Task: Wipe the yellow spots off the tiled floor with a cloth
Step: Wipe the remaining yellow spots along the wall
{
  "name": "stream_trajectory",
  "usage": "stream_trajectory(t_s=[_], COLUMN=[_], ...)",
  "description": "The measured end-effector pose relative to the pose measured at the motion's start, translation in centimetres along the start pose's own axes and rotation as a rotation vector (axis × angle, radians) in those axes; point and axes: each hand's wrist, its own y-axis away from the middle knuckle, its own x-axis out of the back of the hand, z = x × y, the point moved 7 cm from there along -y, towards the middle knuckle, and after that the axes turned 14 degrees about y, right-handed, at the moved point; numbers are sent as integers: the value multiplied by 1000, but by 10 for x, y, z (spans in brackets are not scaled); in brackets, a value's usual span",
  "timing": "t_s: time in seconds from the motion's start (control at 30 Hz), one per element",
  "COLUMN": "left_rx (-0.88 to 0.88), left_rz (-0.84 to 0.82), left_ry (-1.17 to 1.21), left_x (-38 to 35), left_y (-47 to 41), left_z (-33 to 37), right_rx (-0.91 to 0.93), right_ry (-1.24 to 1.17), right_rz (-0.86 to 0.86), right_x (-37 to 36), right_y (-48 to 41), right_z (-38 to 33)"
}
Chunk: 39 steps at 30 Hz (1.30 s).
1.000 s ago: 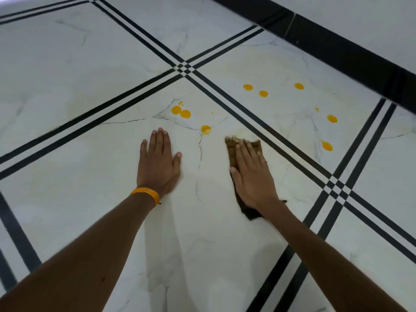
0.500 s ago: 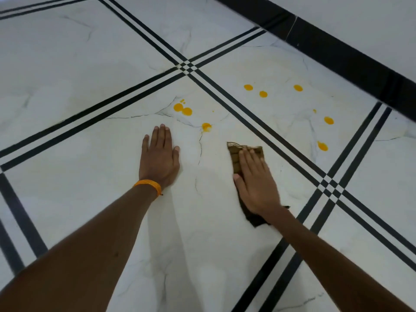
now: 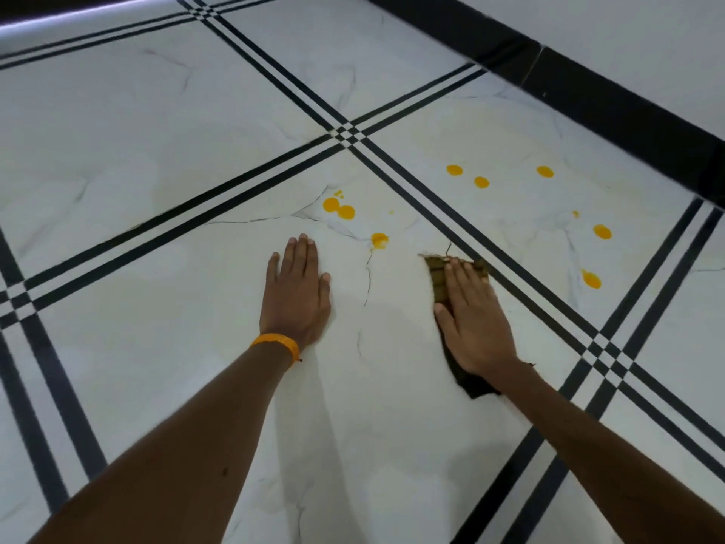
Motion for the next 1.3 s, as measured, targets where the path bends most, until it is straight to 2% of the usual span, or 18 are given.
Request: stream_trajectory(t_s=[0.1,0.13,0.2,0.27,0.33,0.43,0.5,0.67,0.77,0.83,0.9,0.97,1.0,1.07,1.13,1.2,1.23,1.3], left_rx=[3,3,-7,5,6,-2,5,145,134,133,131,135,133,132,137,141,144,141], left_rz=[-6,-2,10,11,25,41,84,63,60,74,69,76,85,91,90,94,91,82], left_ry=[11,10,15,32,66,181,152,32,9,11,14,15,13,12,14,15,17,10], left_x=[-1,0,-1,1,4,22,39,38,26,28,29,29,30,30,27,27,27,26], left_y=[1,3,1,-2,1,-3,-26,-71,-72,-73,-75,-72,-72,-74,-74,-74,-74,-75], left_z=[0,1,0,-3,-1,0,-17,-69,-72,-76,-76,-74,-74,-74,-74,-75,-77,-77], right_rx=[-300,-336,-238,-20,94,50,-1,-136,-140,-59,143,300,318,233,47,-58,-72,14], right_ry=[-12,-49,-60,-26,-15,4,22,20,-25,-17,-10,-41,-63,-37,-10,-30,-22,-5], right_rz=[11,1,3,-5,17,25,19,47,60,79,94,49,31,61,46,-2,-9,25], right_x=[6,9,12,10,8,8,5,3,5,10,14,12,13,12,15,17,19,26], right_y=[-70,-93,-119,-99,-66,-61,-82,-148,-189,-189,-149,-109,-112,-156,-223,-282,-297,-291], right_z=[19,8,-35,-71,-65,-28,-17,-25,-46,-75,-100,-101,-93,-76,-73,-96,-116,-161])
